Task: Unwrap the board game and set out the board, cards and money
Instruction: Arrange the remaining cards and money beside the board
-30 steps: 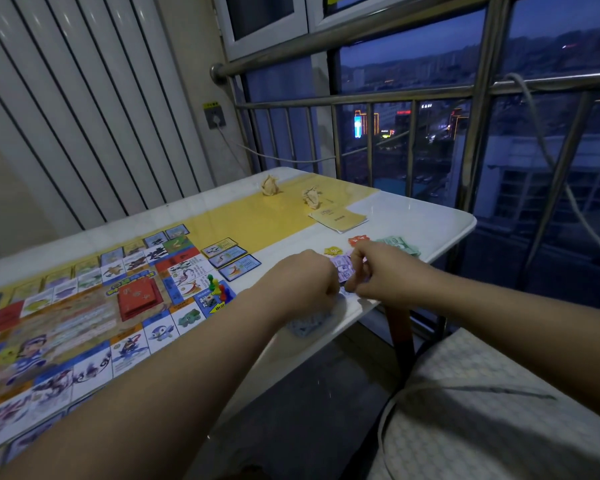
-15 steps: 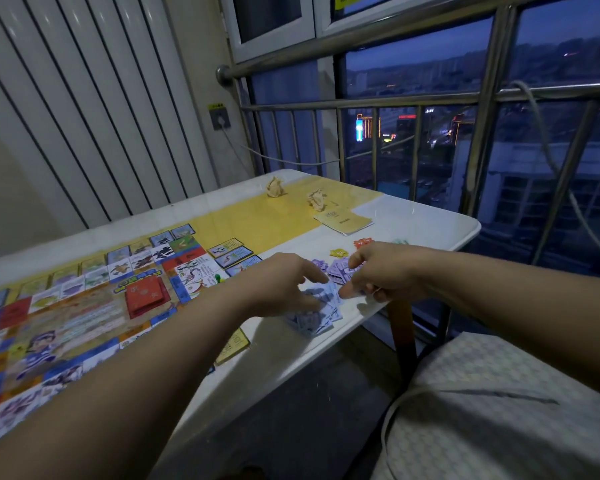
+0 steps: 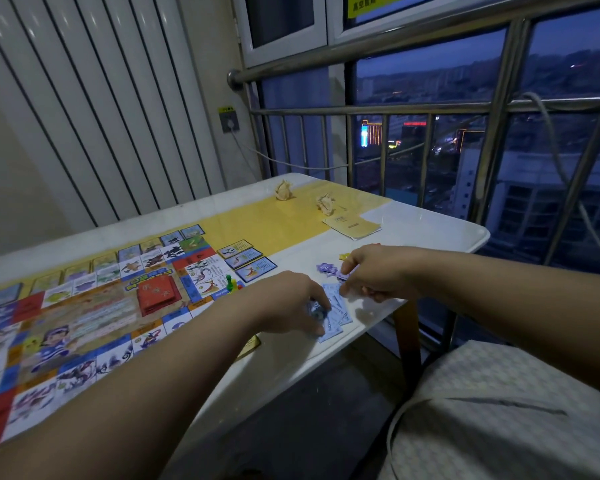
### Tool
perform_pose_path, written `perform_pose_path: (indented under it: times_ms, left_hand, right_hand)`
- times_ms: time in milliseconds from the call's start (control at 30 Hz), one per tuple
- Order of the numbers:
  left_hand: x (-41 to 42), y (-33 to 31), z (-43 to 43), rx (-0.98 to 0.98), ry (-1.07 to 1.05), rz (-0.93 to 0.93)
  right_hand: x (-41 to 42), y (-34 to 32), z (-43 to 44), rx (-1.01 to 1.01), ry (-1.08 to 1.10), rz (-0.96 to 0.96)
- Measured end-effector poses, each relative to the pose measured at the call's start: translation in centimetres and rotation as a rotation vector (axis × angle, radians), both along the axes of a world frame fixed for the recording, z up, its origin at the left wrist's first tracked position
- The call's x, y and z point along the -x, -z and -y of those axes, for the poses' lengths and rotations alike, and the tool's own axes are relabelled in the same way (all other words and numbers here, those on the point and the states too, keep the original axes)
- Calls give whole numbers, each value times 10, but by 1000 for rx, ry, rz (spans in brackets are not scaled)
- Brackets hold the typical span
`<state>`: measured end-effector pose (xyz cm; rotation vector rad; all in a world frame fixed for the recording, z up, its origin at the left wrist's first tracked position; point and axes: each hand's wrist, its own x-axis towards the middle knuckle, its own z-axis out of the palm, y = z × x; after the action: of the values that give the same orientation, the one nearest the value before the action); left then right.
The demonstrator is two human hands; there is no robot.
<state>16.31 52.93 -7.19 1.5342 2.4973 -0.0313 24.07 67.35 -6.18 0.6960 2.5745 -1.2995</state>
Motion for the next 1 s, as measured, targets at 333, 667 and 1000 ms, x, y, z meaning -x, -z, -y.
perform_pose_path:
  times_ms: [333, 667, 1000]
  left_hand:
    - [2, 2, 2, -24, -53, 22]
    - [5, 12, 5, -109, -157, 90]
    - [8, 18, 11, -174, -189, 160]
  right_hand:
    - [16, -3, 6, 151, 59, 26]
    - [22, -6, 22, 66, -97, 87]
    - [31, 4, 37, -6, -94, 168]
